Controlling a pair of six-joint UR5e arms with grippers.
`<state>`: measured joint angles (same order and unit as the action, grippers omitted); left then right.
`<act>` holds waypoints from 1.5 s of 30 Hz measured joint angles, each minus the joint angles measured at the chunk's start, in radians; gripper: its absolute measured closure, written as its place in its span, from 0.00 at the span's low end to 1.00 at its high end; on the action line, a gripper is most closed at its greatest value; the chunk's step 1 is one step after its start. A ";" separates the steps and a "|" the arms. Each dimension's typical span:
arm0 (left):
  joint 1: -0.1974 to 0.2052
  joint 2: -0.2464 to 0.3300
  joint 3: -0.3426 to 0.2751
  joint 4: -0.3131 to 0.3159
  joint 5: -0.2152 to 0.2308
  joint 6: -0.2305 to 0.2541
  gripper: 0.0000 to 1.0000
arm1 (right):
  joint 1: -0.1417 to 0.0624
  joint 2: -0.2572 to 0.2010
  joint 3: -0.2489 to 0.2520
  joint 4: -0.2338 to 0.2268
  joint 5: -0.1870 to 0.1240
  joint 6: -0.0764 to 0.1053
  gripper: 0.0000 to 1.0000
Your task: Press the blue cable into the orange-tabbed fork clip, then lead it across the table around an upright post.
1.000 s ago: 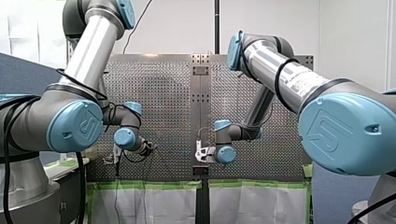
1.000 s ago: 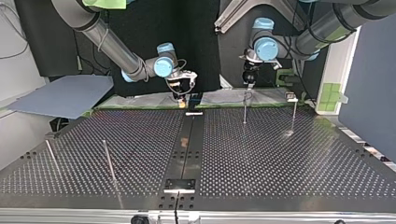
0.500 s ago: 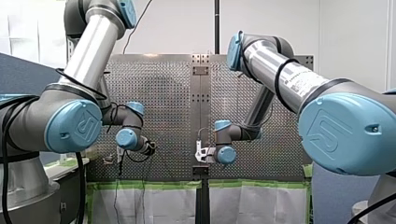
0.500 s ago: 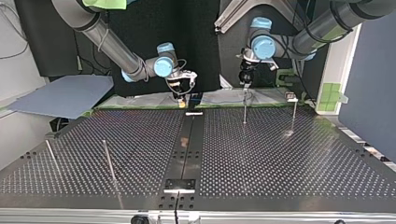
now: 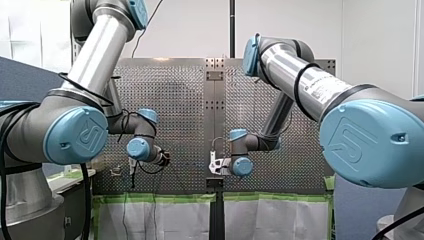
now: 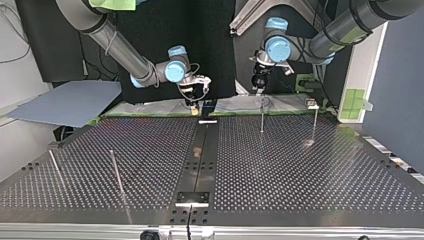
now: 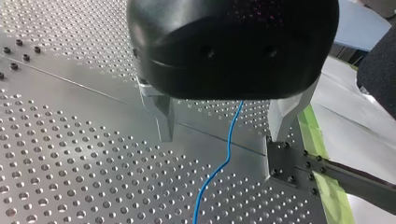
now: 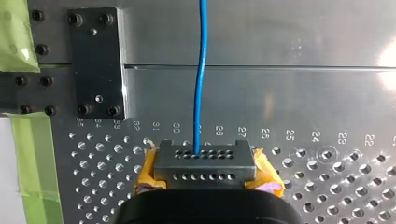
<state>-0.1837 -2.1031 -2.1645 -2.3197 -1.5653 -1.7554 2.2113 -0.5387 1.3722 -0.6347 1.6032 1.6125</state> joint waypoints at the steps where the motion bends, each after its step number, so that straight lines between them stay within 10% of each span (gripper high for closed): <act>1: -0.002 0.000 0.001 0.001 -0.001 -0.002 0.00 | 0.000 0.000 0.000 0.000 0.000 0.000 1.00; 14: -0.064 -0.016 0.049 0.063 -0.063 -0.093 0.00 | 0.000 0.005 0.000 0.002 -0.002 0.000 1.00; 45: -0.112 -0.145 0.219 0.041 -0.170 -0.090 0.00 | 0.000 0.007 0.000 -0.002 -0.003 0.000 1.00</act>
<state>-0.2956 -2.2478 -1.9454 -2.2788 -1.7355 -1.8451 2.2113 -0.5317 1.3722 -0.6362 1.6001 1.6125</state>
